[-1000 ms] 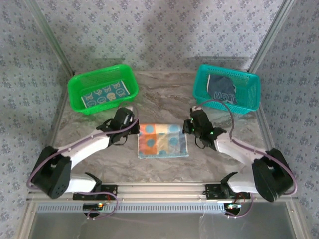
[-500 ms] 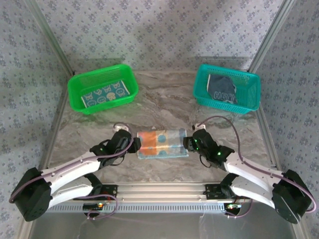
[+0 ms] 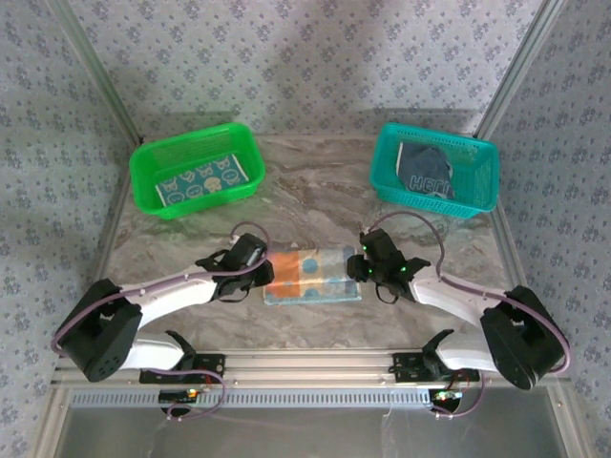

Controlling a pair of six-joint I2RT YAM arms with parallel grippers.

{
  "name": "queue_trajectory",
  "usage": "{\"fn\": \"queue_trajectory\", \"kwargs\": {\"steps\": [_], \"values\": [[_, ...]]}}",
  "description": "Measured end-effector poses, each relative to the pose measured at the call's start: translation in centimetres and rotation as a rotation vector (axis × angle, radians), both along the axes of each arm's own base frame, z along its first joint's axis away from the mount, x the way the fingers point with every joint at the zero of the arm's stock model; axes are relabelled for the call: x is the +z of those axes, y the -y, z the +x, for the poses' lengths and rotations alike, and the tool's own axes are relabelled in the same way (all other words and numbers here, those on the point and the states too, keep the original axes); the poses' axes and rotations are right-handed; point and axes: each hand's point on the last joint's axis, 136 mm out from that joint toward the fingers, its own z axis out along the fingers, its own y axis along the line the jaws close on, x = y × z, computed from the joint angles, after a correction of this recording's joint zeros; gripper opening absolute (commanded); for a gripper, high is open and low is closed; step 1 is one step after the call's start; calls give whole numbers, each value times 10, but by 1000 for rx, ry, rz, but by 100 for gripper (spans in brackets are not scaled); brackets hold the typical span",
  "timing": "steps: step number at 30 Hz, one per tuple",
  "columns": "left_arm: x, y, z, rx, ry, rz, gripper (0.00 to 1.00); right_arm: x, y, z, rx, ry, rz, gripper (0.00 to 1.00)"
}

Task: Fold and stack the towels

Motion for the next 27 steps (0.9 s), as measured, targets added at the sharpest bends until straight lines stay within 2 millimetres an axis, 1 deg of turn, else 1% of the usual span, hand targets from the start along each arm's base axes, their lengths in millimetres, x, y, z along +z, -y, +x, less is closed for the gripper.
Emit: {"fn": "queue_trajectory", "kwargs": {"steps": [3, 10, 14, 19, 21, 23, 25, 27], "values": [[0, 1, -1, 1, -8, -9, 26, -6, 0, -3, 6, -25, -6, 32], [-4, 2, -3, 6, -29, -12, 25, -7, 0, -5, 10, -35, -2, 34], [-6, 0, -5, 12, -40, -5, 25, -8, 1, -6, 9, -42, -7, 38], [-10, -6, -8, 19, -55, 20, 25, -10, 1, -7, 6, -49, -8, 38], [-11, -7, -9, 22, -62, 28, 22, -10, 2, -7, 4, -52, -9, 37], [-11, -8, -9, 26, -64, 26, 20, -12, 2, -8, 3, -56, -12, 35], [-11, -7, -9, 31, -66, 24, 12, -14, 3, -10, 2, -64, -14, 31], [-11, -7, -10, 30, -66, 23, 10, -16, 4, -10, -1, -68, -14, 27]]}}
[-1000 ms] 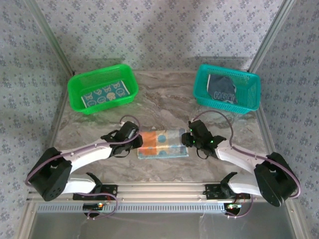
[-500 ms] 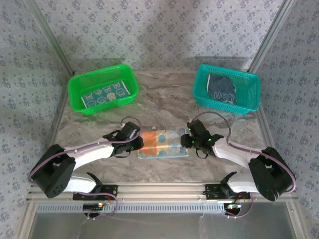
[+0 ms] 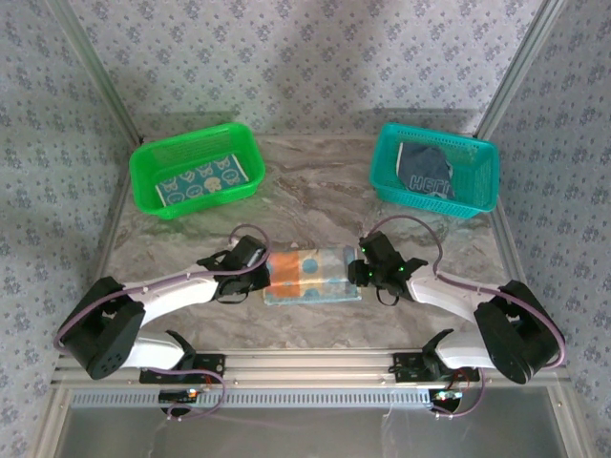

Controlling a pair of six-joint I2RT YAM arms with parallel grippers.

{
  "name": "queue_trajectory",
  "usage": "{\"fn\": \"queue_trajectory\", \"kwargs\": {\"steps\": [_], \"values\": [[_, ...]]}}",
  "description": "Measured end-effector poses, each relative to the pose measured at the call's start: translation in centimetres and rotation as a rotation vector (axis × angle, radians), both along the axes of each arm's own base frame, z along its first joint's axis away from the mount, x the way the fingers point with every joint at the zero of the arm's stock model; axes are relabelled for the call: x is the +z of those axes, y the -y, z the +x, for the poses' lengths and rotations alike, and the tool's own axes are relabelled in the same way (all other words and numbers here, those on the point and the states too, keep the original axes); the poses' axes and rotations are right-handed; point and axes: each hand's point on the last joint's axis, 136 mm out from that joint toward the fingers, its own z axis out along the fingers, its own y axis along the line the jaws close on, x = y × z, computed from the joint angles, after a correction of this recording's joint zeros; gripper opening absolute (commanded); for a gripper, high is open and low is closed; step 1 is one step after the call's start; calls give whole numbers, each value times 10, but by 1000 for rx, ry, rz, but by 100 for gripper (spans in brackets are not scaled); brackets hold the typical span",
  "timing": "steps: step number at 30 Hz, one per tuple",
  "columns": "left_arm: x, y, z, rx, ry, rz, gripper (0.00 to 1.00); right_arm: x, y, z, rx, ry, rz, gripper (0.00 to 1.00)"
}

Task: Fold and stack the towels

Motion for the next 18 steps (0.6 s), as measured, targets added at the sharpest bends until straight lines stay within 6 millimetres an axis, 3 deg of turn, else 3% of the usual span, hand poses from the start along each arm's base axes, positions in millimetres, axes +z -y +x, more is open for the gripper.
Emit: {"fn": "queue_trajectory", "kwargs": {"steps": [2, 6, 12, 18], "values": [[0, 0, 0, 6, -3, -3, 0, 0, 0, 0, 2, 0, 0, 13], [0, 0, 0, 3, -2, -1, 0, -1, -1, -2, 1, -9, 5, 1], [10, -1, -1, 1, 3, -4, 0, 5, 1, -5, -1, -17, 3, 0], [48, 4, 4, -7, 67, -55, 0, 34, -4, -1, 7, 24, 34, 0]]}}
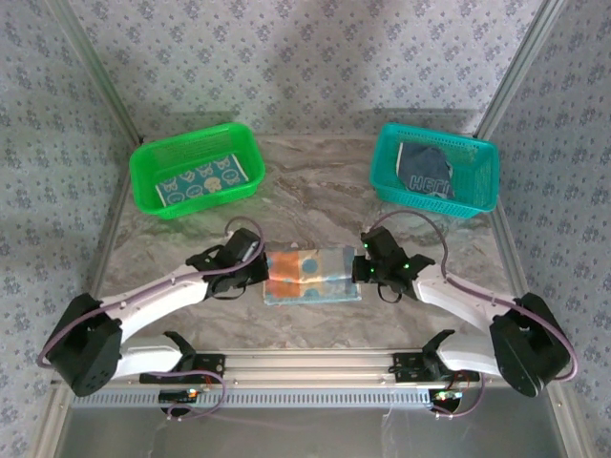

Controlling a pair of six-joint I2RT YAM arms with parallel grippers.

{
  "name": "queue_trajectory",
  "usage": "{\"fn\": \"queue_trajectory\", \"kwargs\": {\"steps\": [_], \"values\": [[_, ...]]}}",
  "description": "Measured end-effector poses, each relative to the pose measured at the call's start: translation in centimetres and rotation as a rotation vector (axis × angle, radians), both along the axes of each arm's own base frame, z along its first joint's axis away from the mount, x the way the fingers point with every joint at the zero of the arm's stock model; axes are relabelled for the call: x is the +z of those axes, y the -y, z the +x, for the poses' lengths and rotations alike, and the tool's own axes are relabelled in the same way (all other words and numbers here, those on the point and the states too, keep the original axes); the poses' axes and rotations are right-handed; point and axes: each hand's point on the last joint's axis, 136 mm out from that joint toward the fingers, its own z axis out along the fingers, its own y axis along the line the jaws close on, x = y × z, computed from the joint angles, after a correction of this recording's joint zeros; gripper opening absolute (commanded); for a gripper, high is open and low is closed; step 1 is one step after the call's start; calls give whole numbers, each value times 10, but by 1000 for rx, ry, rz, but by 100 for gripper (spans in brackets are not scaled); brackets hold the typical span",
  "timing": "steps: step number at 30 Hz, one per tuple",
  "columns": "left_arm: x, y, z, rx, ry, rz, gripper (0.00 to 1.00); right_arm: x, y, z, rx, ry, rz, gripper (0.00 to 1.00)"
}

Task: Fold and stack the towels

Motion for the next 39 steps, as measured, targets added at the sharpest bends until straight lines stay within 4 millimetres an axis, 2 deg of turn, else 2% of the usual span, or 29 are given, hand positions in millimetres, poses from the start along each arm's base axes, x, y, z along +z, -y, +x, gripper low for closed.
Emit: {"fn": "queue_trajectory", "kwargs": {"steps": [3, 10, 16, 22, 30, 36, 39], "values": [[9, -1, -2, 0, 13, -14, 0, 8, 0, -3, 6, 7, 13, 0], [25, -6, -14, 0, 17, -46, 0, 13, -2, -18, 36, -9, 11, 0], [27, -8, -27, 5, 6, -69, 0, 22, -5, -29, 54, -1, 28, 0], [18, -8, -45, 3, -31, -85, 0, 21, -3, -36, 59, -4, 26, 0], [-19, -11, -71, 19, -113, -69, 0, -18, 9, -50, 54, -84, -37, 0], [-40, -10, -76, 36, -148, -57, 1, -34, 11, -51, 50, -111, -58, 0], [-49, -10, -77, 44, -160, -48, 23, -41, 13, -53, 49, -122, -67, 9]]}}
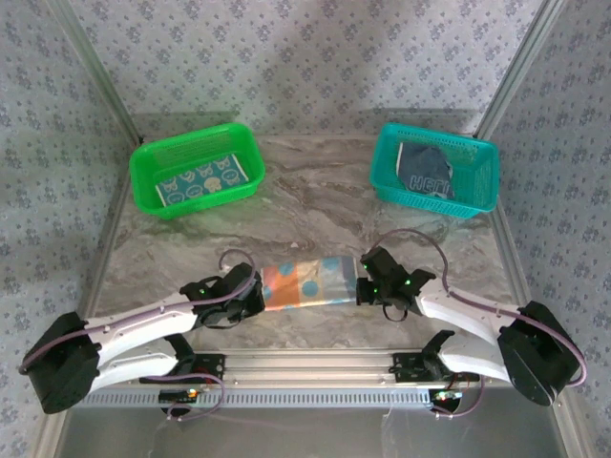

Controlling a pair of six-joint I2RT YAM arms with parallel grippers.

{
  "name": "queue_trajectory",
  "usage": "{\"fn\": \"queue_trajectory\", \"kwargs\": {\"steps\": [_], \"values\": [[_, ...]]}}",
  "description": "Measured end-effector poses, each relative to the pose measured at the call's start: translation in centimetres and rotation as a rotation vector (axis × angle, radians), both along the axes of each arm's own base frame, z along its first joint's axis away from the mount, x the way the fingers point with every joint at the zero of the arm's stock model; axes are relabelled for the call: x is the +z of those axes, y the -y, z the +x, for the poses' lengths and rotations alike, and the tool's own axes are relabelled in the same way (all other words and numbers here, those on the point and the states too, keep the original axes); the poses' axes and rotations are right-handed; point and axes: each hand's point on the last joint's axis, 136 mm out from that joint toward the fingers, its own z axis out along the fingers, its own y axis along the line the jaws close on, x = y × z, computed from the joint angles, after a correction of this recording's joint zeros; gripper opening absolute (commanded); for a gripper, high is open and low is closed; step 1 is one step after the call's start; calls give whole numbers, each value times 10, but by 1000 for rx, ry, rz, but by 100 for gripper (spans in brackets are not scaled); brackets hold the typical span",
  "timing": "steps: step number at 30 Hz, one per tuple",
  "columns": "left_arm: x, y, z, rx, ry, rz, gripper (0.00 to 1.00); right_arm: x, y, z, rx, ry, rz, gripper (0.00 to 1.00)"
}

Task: Fold and stack the towels

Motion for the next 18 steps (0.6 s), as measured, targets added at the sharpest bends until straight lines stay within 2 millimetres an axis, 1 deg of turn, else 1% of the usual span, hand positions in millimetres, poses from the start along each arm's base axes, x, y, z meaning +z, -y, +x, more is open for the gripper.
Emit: {"fn": "queue_trajectory", "kwargs": {"steps": [1, 2, 3, 5, 7, 11, 14, 16, 18], "values": [[-3, -1, 0, 7, -6, 6, 30, -1, 1, 0, -1, -1, -2, 12], [-5, -3, -1, 11, -12, 15, 40, -2, 2, 0, -5, -2, -4, 19], [-7, -4, -2, 11, -15, 23, 47, -3, 3, 0, -6, 1, -6, 30], [-7, -6, -1, 9, -11, 34, 48, -1, 3, 1, -3, 9, -7, 35], [-5, -6, 0, 3, -4, 44, 53, 3, 2, 2, -1, 25, 5, 37], [11, 1, 11, -12, 42, 36, 53, 17, -1, 6, 12, 66, 22, 36], [23, 8, 22, -18, 84, 12, 53, 29, -9, 11, 37, 97, 30, 35], [27, 11, 29, -16, 106, 9, 53, 34, -16, 15, 55, 116, 38, 35], [27, 13, 36, -5, 123, 15, 53, 34, -21, 19, 68, 124, 38, 34]]}}
